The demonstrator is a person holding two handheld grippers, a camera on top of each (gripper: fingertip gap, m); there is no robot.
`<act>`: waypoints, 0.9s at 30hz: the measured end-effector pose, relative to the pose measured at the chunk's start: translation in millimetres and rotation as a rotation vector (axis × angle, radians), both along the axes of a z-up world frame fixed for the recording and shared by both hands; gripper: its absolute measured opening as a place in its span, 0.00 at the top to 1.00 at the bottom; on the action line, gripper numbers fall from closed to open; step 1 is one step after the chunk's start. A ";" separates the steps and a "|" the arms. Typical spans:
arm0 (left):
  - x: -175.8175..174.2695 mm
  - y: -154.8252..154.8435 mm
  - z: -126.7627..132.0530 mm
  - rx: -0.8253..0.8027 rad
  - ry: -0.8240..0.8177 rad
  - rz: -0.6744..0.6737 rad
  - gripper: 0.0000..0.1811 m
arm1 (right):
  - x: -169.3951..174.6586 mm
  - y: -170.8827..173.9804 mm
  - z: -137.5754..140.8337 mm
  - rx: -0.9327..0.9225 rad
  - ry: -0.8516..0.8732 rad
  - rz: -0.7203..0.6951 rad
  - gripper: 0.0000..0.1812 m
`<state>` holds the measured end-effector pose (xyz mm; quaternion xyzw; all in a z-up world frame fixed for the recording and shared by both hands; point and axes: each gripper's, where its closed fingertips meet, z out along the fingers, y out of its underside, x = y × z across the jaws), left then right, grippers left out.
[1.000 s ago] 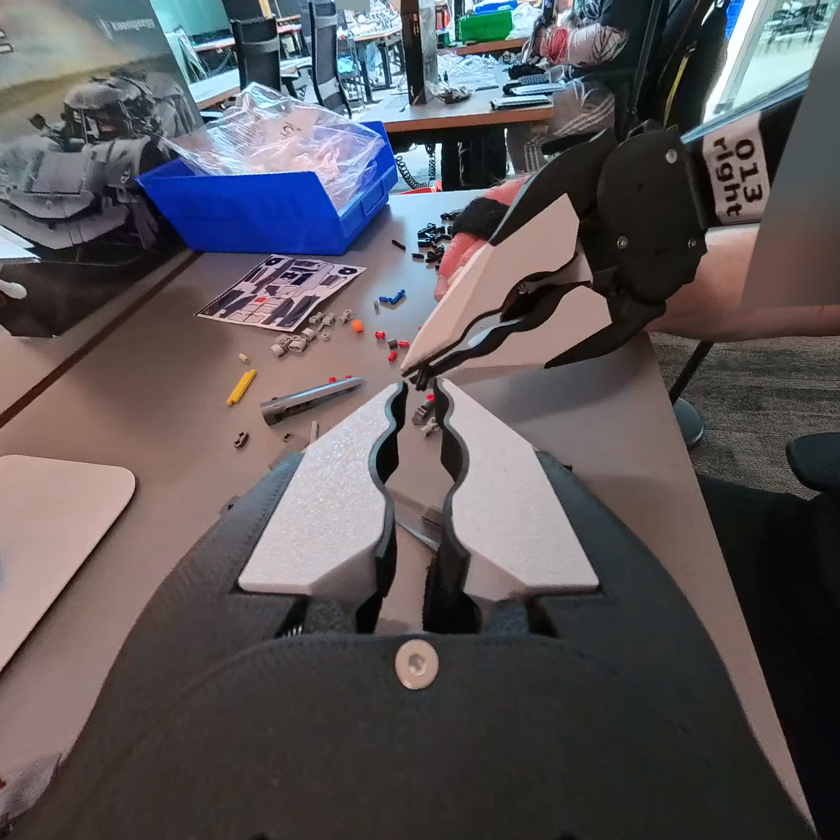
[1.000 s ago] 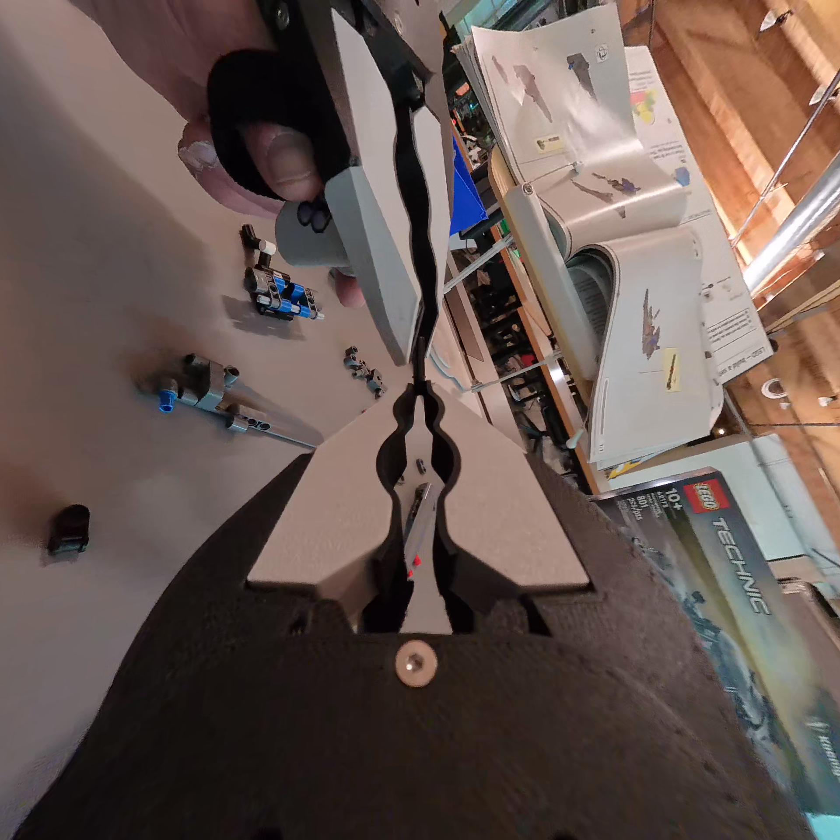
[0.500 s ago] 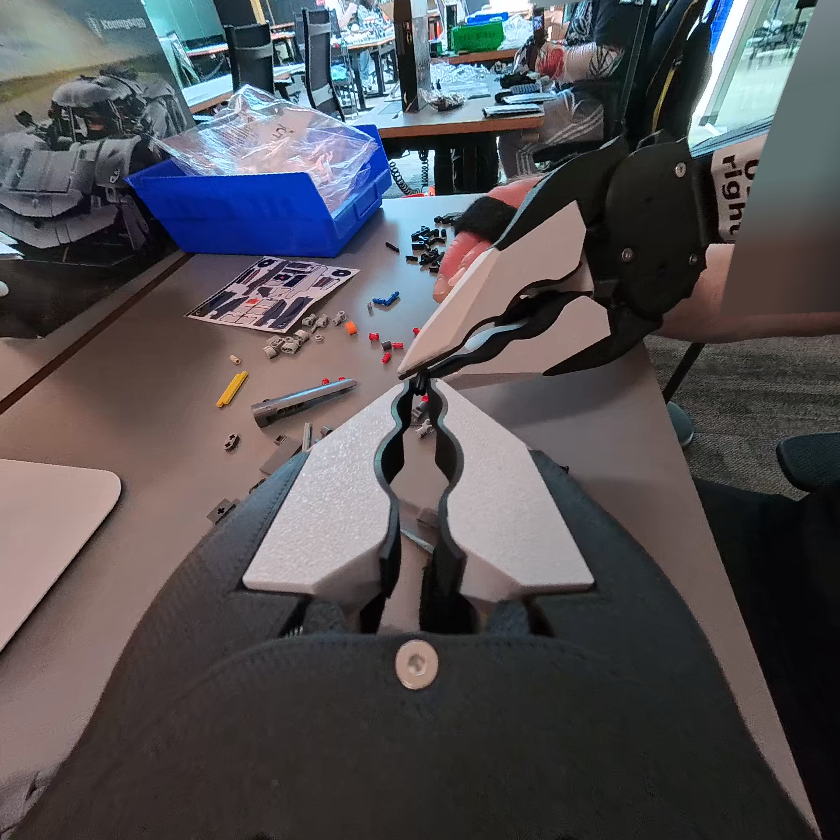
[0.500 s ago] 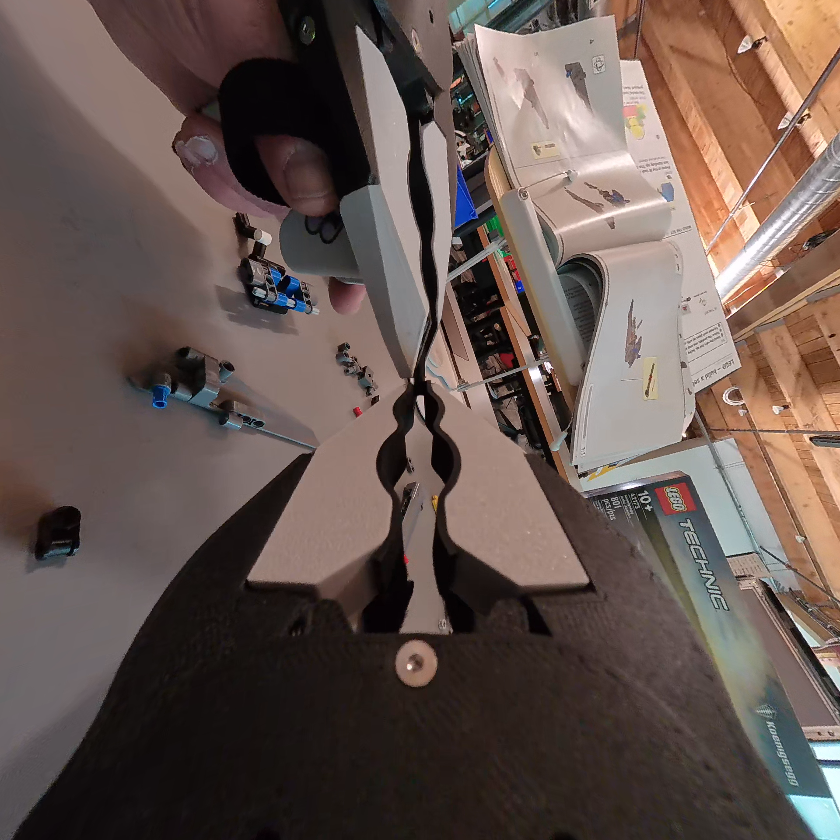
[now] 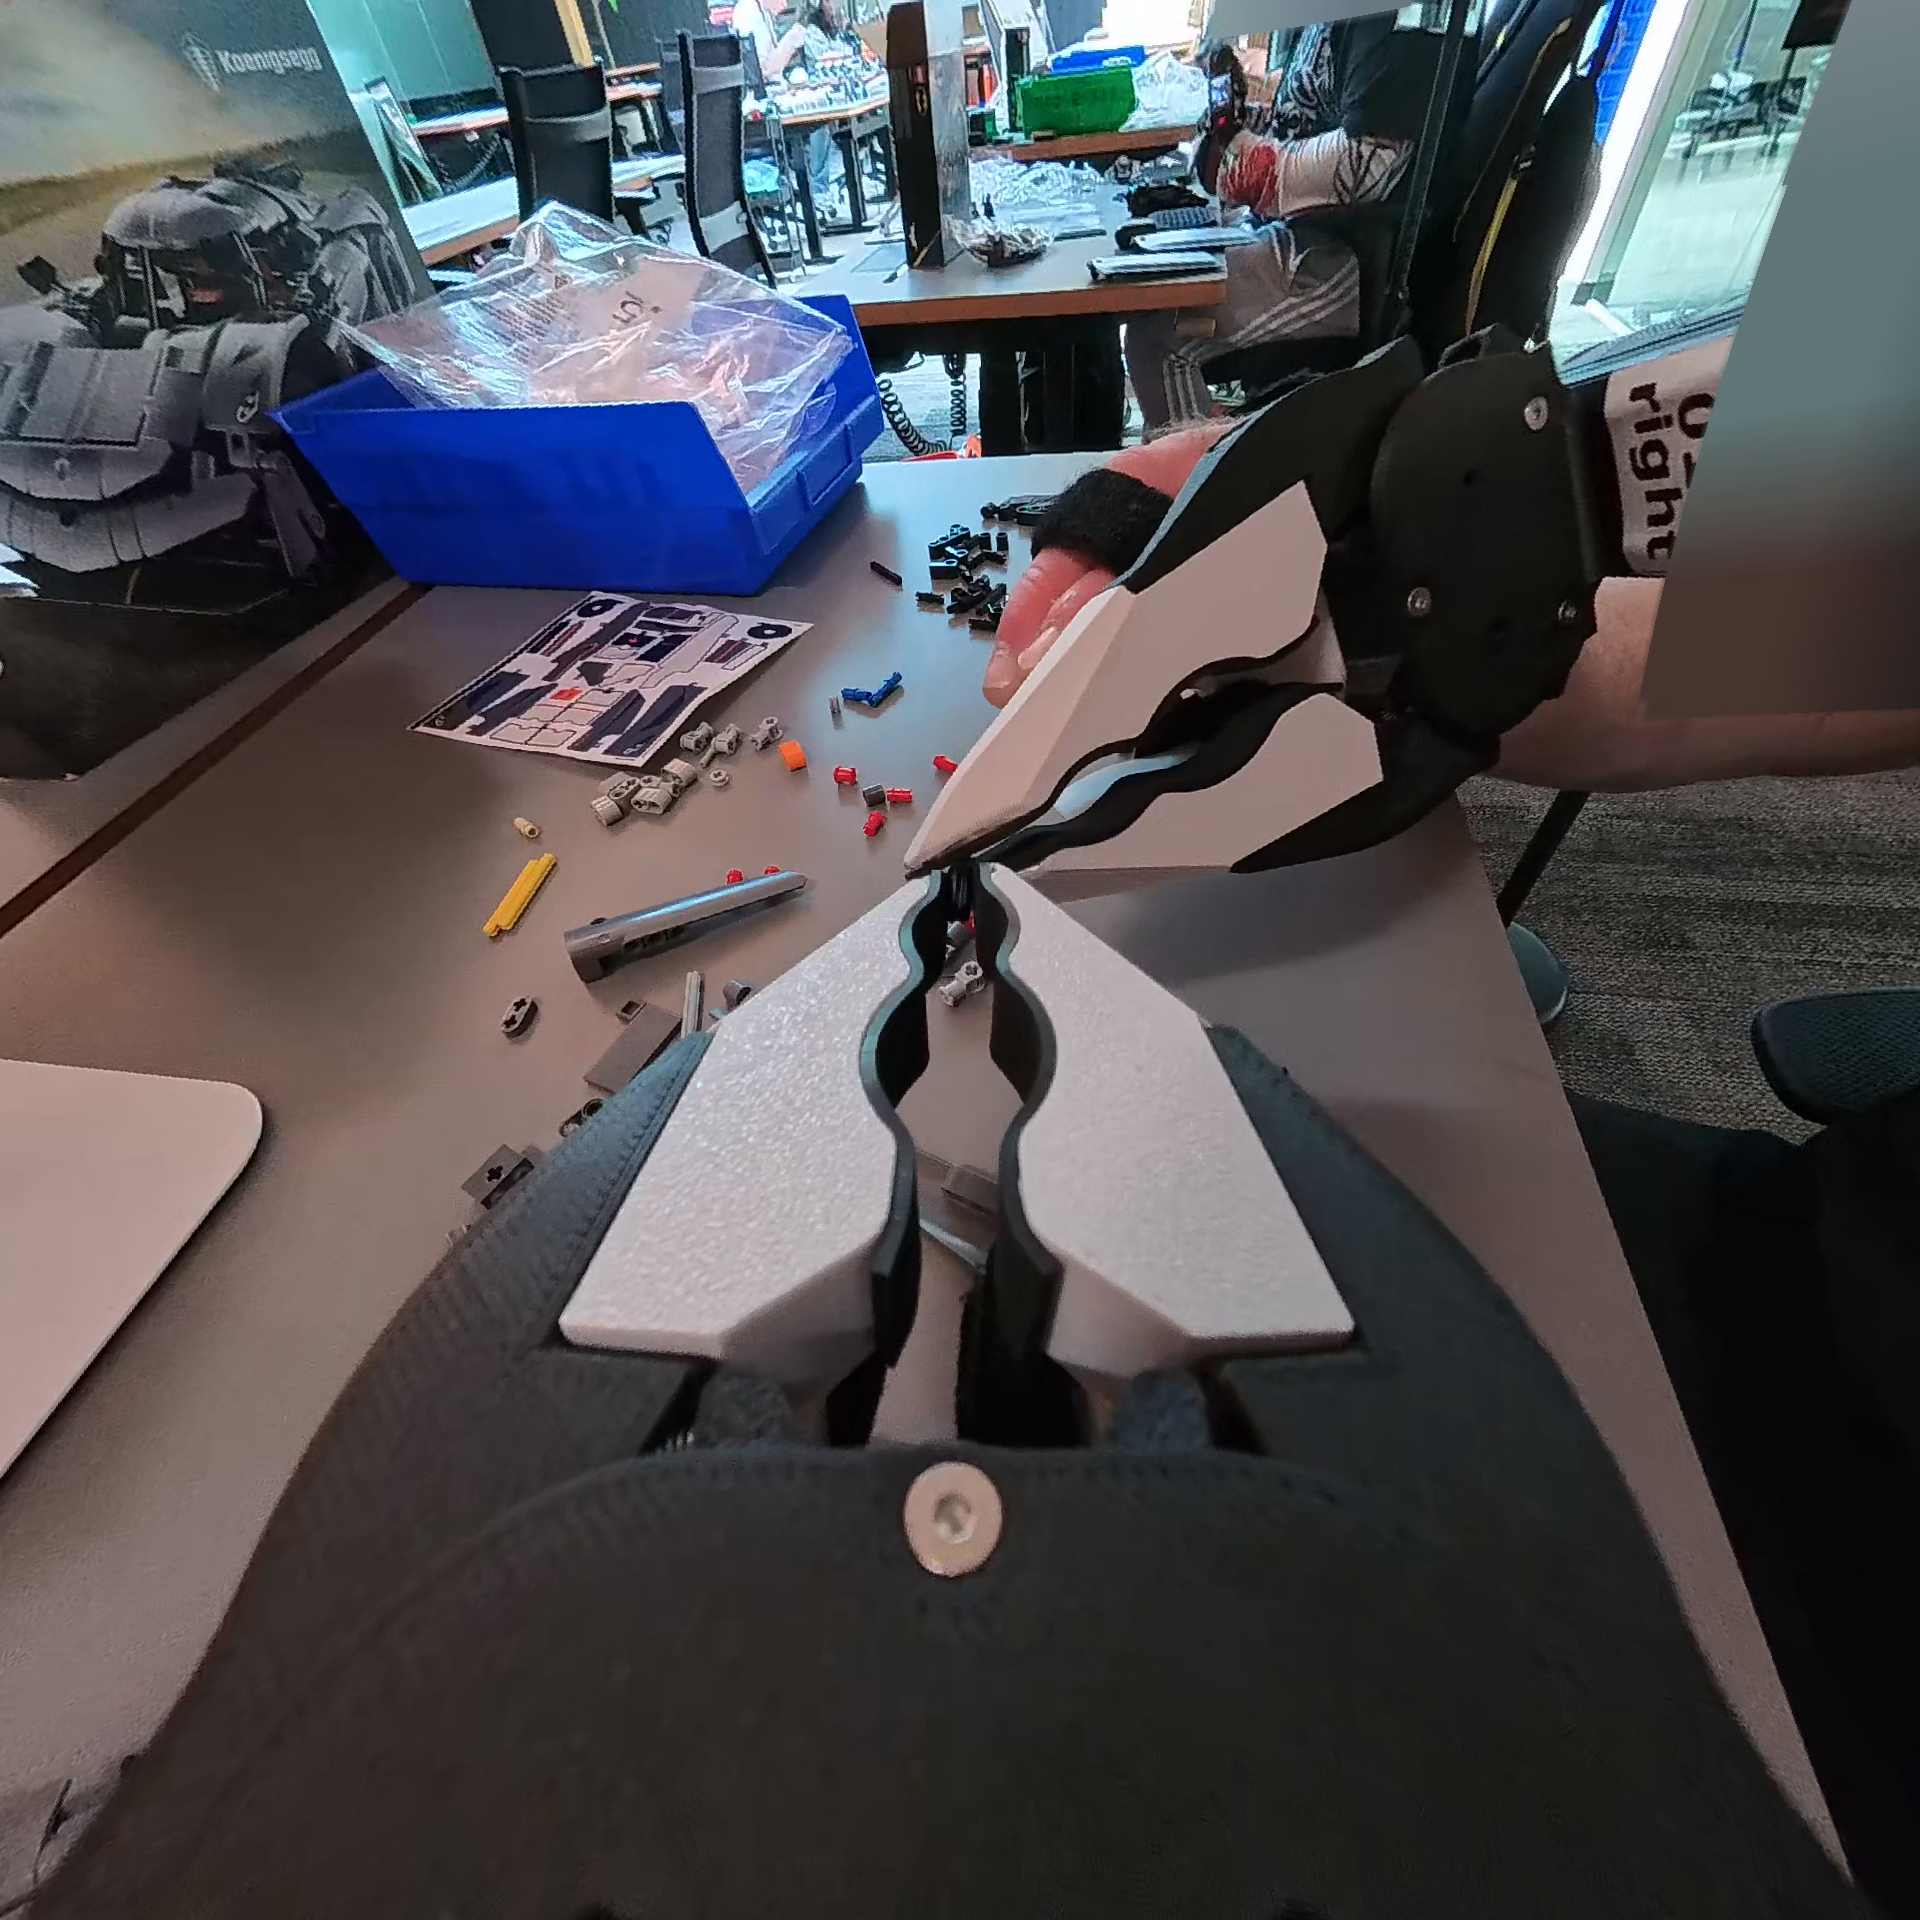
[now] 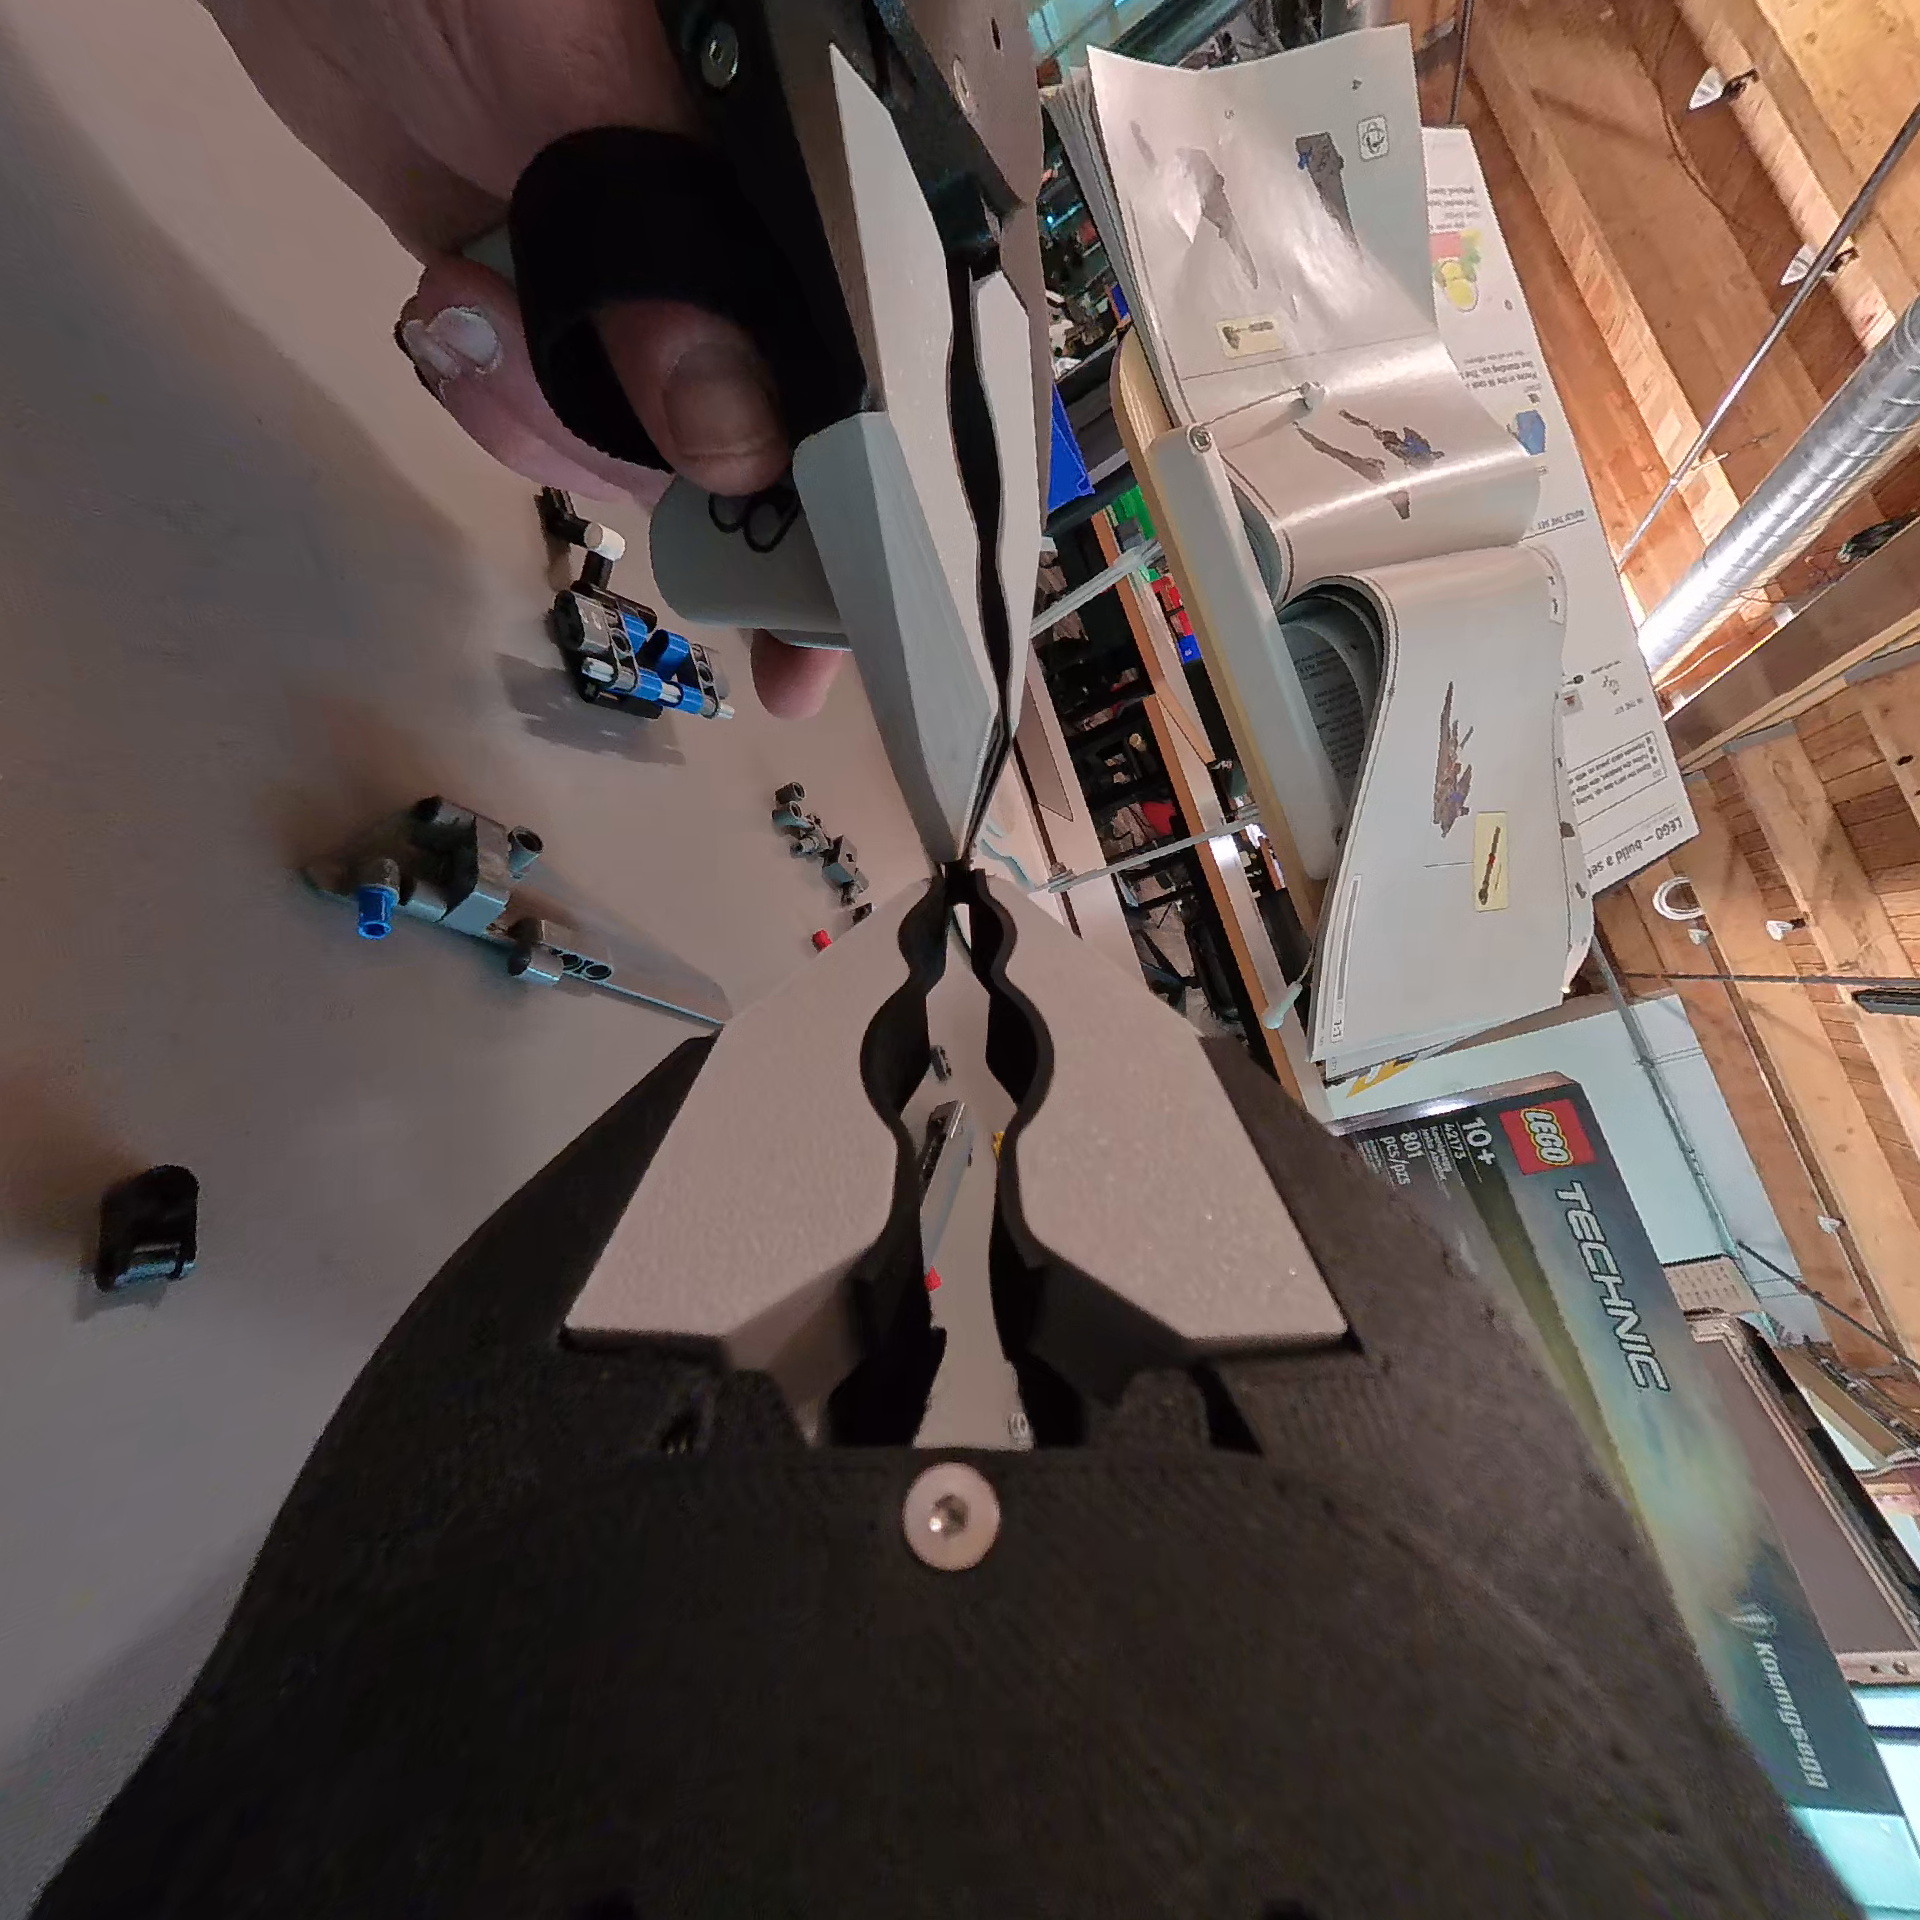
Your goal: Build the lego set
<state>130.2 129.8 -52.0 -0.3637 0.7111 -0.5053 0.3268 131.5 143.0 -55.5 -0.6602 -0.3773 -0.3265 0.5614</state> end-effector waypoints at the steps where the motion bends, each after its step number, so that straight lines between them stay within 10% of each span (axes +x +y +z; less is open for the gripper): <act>1: -0.3 -0.1 -0.1 0.006 0.000 -0.001 0.99 | -0.2 0.0 -0.1 0.000 0.000 0.002 0.99; 10: -3.4 1.2 -4.3 0.115 0.012 -0.003 0.99 | 3.3 -8.5 -6.1 -0.110 0.160 0.033 0.85; 18: -4.3 -0.2 -8.0 0.207 0.012 0.000 1.00 | -8.8 -75.0 -73.3 -0.632 0.449 0.172 0.90; 27: -3.7 -1.8 -18.5 0.245 0.033 -0.005 0.99 | -21.1 -74.9 -95.2 -0.682 0.431 0.167 1.00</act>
